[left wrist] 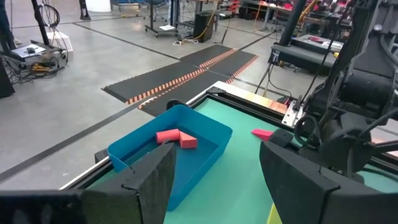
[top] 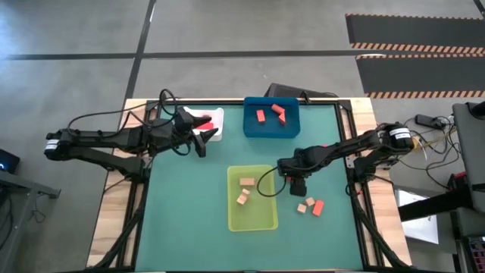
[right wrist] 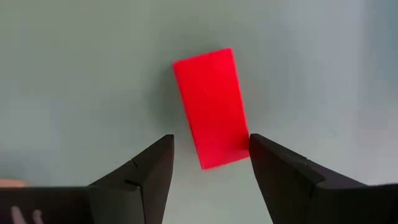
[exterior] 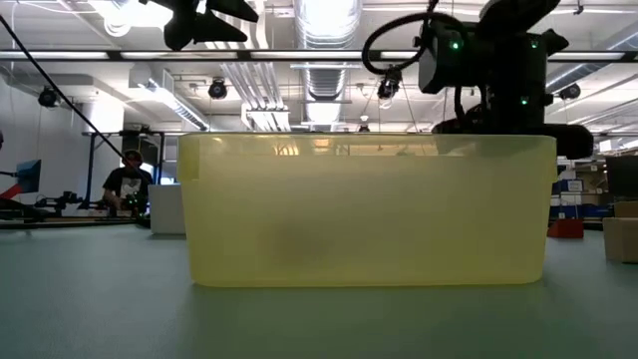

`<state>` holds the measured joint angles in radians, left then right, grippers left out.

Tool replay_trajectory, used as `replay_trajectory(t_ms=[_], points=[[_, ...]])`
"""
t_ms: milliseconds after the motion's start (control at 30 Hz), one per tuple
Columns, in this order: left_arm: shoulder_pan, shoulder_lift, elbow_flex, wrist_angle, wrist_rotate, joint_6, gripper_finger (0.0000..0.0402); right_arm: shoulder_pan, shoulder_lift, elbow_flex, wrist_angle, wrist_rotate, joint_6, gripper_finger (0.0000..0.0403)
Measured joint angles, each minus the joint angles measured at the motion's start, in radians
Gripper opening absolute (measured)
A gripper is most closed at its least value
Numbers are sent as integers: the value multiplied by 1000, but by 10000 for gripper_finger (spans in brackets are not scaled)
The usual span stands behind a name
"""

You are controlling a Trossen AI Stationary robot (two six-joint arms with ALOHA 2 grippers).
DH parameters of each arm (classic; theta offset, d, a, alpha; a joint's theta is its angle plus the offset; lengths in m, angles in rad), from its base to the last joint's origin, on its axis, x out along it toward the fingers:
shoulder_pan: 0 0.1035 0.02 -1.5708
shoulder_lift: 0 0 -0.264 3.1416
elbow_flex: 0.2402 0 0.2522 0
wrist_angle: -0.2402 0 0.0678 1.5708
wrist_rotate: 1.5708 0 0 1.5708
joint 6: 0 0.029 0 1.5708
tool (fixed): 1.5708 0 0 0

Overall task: Sort & place blocks by color
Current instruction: Put the red rectangular block into the white bin

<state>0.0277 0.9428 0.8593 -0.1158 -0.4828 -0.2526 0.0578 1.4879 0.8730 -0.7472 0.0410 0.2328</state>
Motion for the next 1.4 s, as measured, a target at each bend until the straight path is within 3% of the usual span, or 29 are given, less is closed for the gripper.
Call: replay_trajectory(t_ms=[467, 800, 1000, 1200, 1300, 1400], points=[[0, 4, 2, 10, 0, -5, 217, -13, 2, -64, 152, 11, -19, 187], [0, 5, 1, 63, -1, -6, 217, -37, 0, -40, 145, 5, 0, 42], [0, 5, 0, 138, 8, -5, 217, -52, -30, 80, 56, 14, 5, 43], [0, 6, 2, 244, 84, -3, 217, -103, -83, 259, 54, 98, 44, 43], [0, 7, 3, 293, 114, -3, 217, -130, -107, 341, 121, 143, 36, 43], [0, 14, 2, 337, 120, -2, 217, -147, -128, 379, 316, 133, -6, 43]])
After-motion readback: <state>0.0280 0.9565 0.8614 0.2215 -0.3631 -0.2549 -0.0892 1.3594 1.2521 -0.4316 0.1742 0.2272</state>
